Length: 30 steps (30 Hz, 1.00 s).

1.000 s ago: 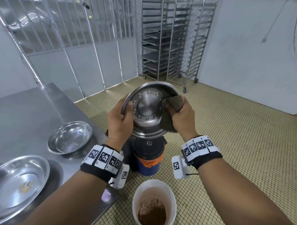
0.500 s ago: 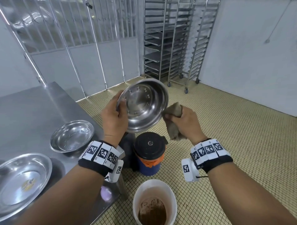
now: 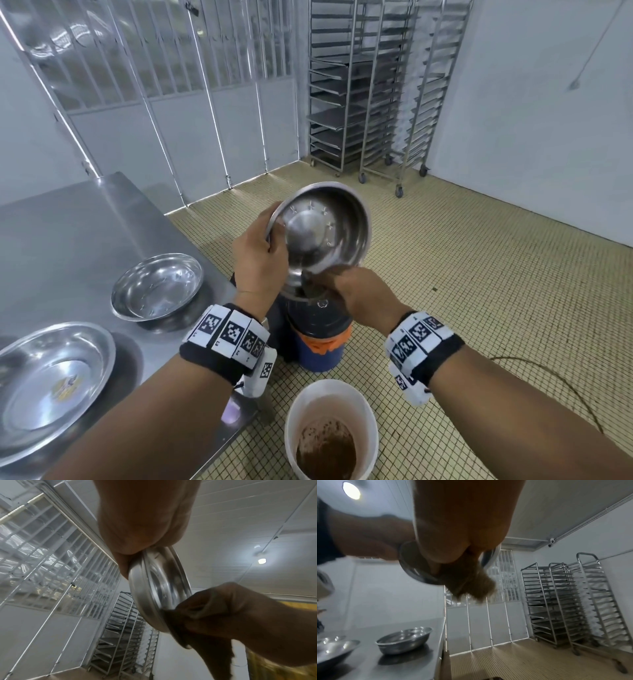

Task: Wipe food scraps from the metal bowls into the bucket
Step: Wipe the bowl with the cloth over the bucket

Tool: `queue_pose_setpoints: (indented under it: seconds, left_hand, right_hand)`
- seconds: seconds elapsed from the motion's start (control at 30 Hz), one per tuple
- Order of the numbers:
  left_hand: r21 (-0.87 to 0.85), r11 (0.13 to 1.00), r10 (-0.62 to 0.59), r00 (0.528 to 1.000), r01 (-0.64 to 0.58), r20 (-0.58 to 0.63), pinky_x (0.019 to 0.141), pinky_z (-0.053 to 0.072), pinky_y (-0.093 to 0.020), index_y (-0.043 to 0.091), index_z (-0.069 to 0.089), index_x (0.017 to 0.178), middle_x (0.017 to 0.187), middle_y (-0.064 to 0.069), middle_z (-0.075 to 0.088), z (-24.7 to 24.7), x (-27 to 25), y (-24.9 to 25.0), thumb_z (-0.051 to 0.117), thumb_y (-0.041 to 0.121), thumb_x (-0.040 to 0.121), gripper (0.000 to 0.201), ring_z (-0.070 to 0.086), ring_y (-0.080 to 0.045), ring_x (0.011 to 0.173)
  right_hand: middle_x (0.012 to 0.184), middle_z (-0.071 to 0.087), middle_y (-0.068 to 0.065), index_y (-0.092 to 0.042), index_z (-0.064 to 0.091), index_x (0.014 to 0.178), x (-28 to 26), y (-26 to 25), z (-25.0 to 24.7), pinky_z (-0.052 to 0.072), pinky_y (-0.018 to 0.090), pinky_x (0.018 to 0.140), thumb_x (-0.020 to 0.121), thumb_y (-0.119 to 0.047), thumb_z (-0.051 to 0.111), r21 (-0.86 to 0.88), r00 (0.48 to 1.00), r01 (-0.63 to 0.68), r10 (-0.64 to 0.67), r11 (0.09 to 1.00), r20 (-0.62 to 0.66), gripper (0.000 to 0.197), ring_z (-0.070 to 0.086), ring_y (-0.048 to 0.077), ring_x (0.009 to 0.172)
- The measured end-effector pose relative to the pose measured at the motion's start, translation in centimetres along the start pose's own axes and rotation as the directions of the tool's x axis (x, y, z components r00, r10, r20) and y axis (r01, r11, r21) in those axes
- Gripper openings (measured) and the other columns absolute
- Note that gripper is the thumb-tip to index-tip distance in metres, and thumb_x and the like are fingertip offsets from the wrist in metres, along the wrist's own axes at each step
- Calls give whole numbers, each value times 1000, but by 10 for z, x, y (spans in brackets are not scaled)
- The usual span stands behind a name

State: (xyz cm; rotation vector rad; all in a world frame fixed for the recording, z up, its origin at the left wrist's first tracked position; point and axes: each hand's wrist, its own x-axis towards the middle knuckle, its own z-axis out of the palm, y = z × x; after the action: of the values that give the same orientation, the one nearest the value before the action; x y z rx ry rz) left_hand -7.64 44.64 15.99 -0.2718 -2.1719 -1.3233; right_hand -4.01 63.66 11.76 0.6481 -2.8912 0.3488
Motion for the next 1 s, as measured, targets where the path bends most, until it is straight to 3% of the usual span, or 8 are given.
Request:
queue_pose_setpoints:
  seconds: [0.17, 0.37, 0.47, 0.57, 0.63, 0.77, 0.87, 1.0]
  left_hand:
    - [9, 993, -120, 992, 120, -27, 77, 43, -18, 15, 65, 135, 102, 2, 70, -11, 2, -15, 49, 20, 108, 32, 61, -9, 87]
    - [-34, 989, -139, 990, 141, 36, 66, 46, -16, 18, 70, 123, 84, 12, 66, -11, -3, -10, 53, 23, 106, 25, 60, 6, 73]
    - [-100, 978, -176, 982, 182, 71, 70, 52, -31, 19, 72, 116, 83, 8, 69, -8, -9, -7, 54, 24, 106, 21, 65, -7, 77]
    - [-185, 957, -212, 974, 223, 80, 72, 59, -47, 19, 73, 104, 81, 0, 71, -5, -16, -2, 55, 24, 105, 18, 69, -24, 76]
    - [-237, 942, -222, 971, 236, 86, 69, 58, -49, 21, 72, 95, 77, -2, 72, -2, -22, 1, 56, 22, 104, 19, 69, -27, 73]
    - [-261, 932, -240, 968, 250, 71, 70, 58, -50, 16, 73, 99, 78, -4, 71, 0, -26, 2, 56, 21, 104, 19, 68, -27, 73]
    - [-258, 935, -248, 969, 242, 8, 68, 53, -35, 10, 72, 107, 79, 5, 69, -4, -24, 2, 54, 19, 105, 20, 63, -13, 72]
    - [-177, 968, -156, 981, 175, 116, 63, 55, -42, 15, 72, 102, 76, -1, 70, -9, -28, 4, 54, 19, 106, 19, 66, -24, 70]
  right_hand:
    - [109, 74, -4, -31, 71, 124, -15, -3, -20, 55, 30, 82, 93, -3, 56, 250, 990, -107, 80, 962, 114, 45, 63, 14, 95]
    - [96, 68, -7, -20, 75, 108, 3, 19, -54, 50, 24, 81, 86, 2, 63, 400, 941, -37, 166, 916, -293, 33, 60, 10, 88]
    - [94, 60, -5, -15, 65, 104, 12, 28, -60, 48, 22, 71, 91, -11, 69, 328, 839, -160, 303, 931, -451, 14, 51, 2, 77]
    - [104, 59, -1, -16, 53, 115, 15, 33, -53, 41, 18, 64, 85, -31, 81, 367, 713, -297, 460, 882, -529, 44, 55, 11, 80]
    - [104, 59, -3, -18, 49, 123, 16, 30, -48, 45, 22, 67, 82, -37, 83, 445, 666, -354, 556, 822, -497, 57, 57, 13, 83]
    - [90, 63, -6, -18, 55, 106, 14, 16, -31, 43, 15, 60, 91, -36, 74, 641, 655, -397, 692, 657, -303, 30, 62, 12, 77]
    - [89, 62, -7, -18, 59, 98, 9, 10, -19, 37, 15, 62, 93, -32, 71, 682, 648, -402, 716, 611, -260, 19, 57, 10, 79]
    - [85, 62, -9, -20, 60, 91, 12, 16, -38, 37, 11, 57, 92, -30, 73, 689, 681, -345, 675, 638, -284, 17, 57, 5, 77]
